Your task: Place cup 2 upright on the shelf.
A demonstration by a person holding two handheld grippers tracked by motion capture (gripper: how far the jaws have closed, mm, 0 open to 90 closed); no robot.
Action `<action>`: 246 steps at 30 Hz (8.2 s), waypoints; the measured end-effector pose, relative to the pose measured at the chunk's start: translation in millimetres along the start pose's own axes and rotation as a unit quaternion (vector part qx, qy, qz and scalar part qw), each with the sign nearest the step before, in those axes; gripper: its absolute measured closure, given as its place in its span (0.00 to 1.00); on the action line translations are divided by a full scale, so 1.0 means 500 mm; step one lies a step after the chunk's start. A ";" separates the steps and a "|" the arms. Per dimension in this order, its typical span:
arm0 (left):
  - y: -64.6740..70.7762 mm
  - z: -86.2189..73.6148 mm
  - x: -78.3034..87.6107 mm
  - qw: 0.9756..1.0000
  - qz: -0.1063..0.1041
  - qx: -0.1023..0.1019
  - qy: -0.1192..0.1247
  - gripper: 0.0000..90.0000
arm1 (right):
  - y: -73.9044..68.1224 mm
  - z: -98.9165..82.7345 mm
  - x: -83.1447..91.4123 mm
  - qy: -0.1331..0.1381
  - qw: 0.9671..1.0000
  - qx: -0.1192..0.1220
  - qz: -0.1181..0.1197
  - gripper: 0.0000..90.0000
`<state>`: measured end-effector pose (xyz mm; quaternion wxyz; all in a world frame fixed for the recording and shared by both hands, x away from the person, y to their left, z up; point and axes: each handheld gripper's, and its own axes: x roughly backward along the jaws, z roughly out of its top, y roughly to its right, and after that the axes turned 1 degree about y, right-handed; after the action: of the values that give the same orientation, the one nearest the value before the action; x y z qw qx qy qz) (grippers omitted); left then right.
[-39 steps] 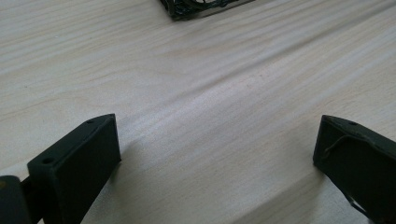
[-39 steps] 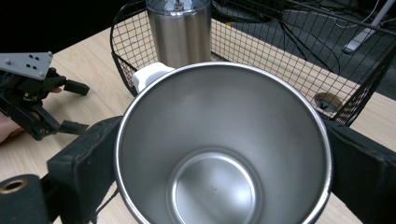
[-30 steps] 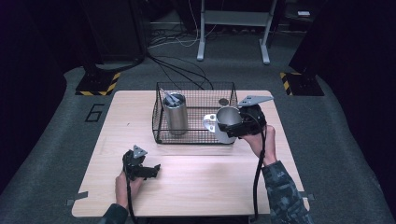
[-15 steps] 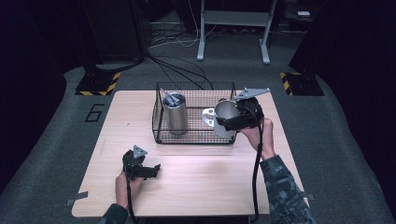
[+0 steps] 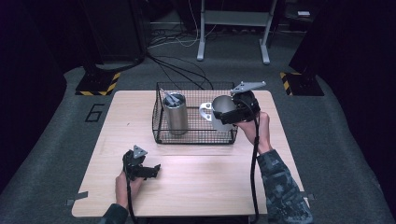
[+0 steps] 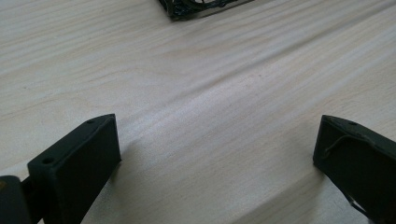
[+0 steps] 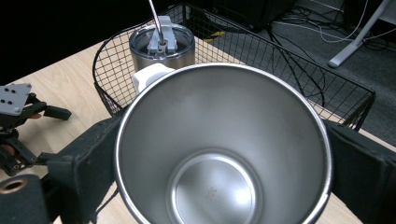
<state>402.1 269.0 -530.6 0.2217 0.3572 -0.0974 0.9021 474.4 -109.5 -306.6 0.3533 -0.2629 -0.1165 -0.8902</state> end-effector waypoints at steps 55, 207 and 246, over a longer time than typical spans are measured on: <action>0.000 0.000 0.001 1.000 -0.001 -0.002 -0.003 0.00 | 0.030 0.032 -0.141 -0.058 0.998 -0.006 -0.034 0.06; 0.001 0.000 -0.001 1.000 0.001 0.004 0.005 0.00 | -0.042 -0.112 -0.039 -0.050 0.998 0.015 -0.034 0.02; 0.000 0.000 0.000 1.000 0.000 0.000 0.000 0.00 | 0.034 -0.538 0.030 -0.086 0.983 -0.125 -0.103 0.00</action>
<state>402.2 268.9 -530.6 0.2215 0.3574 -0.0971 0.9021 373.1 -236.2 -522.6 0.2130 -0.3674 -0.0610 -0.9033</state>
